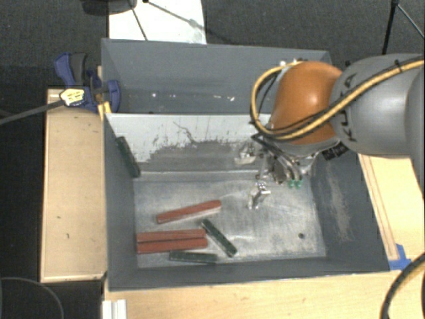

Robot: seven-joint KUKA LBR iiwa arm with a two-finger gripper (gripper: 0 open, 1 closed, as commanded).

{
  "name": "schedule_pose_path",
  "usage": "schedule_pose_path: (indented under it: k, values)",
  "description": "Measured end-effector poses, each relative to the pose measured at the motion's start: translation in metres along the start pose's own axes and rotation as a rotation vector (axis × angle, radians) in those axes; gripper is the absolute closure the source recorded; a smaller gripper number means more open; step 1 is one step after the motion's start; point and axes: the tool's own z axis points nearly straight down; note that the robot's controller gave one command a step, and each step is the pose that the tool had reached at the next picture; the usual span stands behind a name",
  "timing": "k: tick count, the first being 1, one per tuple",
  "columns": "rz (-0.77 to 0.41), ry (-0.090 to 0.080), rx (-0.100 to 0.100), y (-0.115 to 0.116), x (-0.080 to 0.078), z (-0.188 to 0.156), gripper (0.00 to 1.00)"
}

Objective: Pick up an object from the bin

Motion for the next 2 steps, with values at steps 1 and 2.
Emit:
schedule_pose_path:
  k: [1, 2]
  values:
    - [-0.014, -0.009, -0.002, 0.0182, 0.0223, 0.0613, 1.0]
    - [-0.014, -0.001, -0.002, 0.018, 0.0246, 0.0633, 0.0]
